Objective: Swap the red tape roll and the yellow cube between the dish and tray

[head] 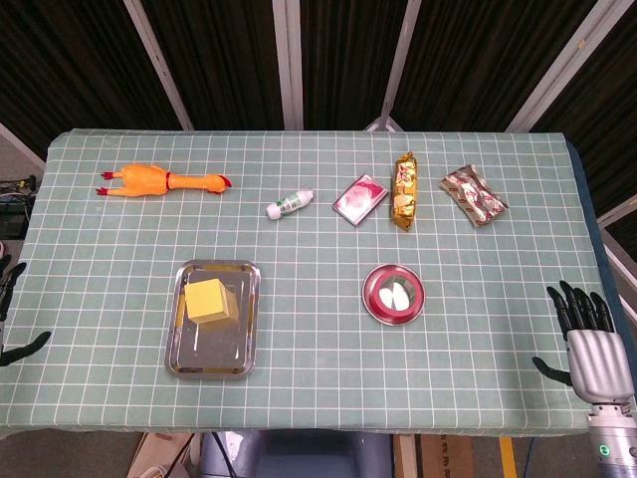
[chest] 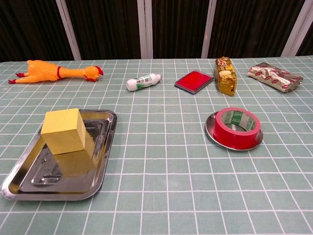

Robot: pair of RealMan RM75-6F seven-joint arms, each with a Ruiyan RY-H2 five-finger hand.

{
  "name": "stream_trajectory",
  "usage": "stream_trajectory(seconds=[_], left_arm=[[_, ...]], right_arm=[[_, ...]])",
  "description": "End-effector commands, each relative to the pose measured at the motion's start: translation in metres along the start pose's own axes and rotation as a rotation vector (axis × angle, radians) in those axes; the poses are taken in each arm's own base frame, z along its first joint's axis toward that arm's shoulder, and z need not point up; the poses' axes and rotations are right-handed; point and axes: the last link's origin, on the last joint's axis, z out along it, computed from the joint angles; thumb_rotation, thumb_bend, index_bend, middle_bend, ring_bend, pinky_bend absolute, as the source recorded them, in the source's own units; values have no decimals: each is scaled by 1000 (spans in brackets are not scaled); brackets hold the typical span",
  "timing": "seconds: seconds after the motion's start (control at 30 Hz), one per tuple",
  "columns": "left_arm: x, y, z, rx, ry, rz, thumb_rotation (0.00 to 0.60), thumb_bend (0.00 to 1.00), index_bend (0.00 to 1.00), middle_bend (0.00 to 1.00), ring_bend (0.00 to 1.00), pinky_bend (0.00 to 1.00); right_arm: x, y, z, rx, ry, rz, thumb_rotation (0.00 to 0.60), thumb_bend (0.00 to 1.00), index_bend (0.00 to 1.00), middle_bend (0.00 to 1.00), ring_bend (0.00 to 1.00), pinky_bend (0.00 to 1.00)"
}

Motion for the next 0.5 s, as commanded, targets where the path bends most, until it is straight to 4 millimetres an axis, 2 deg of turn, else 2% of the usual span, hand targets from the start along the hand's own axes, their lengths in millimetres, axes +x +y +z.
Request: stream_trajectory(seconds=[0.03,0.23,0.5], left_arm=[[-2,0,2,-1,-9,-5,600,100,94,0,0,35],[-1,1,3,3,-11,-17,600,100,94,0,0,35],[-2,-3,6,29,1,-21,600,100,94,0,0,35]], right_arm=[[2,-3,-3,-3,7,9,600,95,0,0,0,0],[5,-6,-7,4,9,24,600,95,0,0,0,0],[-3,-6,-5,-51,-51,52,600,94,0,0,0,0]])
